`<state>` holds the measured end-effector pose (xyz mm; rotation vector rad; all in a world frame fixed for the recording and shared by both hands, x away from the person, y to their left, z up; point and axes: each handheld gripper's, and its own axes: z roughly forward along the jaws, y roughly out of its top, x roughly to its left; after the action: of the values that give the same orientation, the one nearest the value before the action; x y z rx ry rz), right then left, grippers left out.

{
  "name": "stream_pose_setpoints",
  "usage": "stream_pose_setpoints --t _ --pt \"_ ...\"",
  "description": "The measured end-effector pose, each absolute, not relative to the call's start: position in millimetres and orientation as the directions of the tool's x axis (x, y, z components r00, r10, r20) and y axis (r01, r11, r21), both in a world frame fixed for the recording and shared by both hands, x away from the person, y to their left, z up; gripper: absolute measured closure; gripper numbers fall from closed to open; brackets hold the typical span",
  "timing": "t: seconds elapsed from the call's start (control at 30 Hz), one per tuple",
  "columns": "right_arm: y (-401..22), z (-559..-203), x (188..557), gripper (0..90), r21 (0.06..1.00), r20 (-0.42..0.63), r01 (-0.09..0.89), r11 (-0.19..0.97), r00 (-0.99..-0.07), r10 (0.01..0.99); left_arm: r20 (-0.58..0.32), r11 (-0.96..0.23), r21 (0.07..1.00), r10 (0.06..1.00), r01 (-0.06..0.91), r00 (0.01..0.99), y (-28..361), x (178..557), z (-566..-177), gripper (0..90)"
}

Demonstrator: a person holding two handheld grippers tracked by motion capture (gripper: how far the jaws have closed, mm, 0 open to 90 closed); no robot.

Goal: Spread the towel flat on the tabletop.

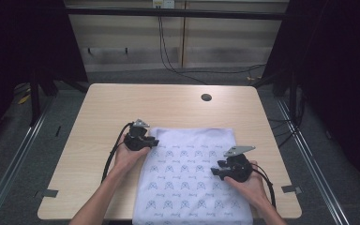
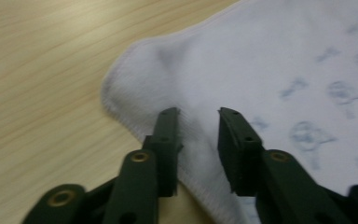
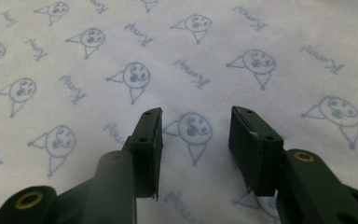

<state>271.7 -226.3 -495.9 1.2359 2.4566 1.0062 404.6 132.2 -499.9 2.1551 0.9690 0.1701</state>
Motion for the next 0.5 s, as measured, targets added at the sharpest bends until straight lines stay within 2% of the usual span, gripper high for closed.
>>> stream_pose_setpoints --t 0.23,0.37,0.5 --pt "-228 -496 272 54.4 0.662 0.121 0.631 0.405 -0.623 0.773 -0.158 -0.403 0.686 0.73 0.606 0.664 153 406 -495 59.8" --pt "-233 -490 275 53.7 0.672 0.112 0.627 0.395 -0.613 0.782 -0.174 -0.417 0.712 0.675 0.566 0.717 154 389 -490 62.5" --pt "-256 -481 284 60.9 0.723 0.16 0.63 0.283 -0.551 0.819 -0.176 -0.418 0.735 0.643 0.534 0.746 150 368 -488 65.2"
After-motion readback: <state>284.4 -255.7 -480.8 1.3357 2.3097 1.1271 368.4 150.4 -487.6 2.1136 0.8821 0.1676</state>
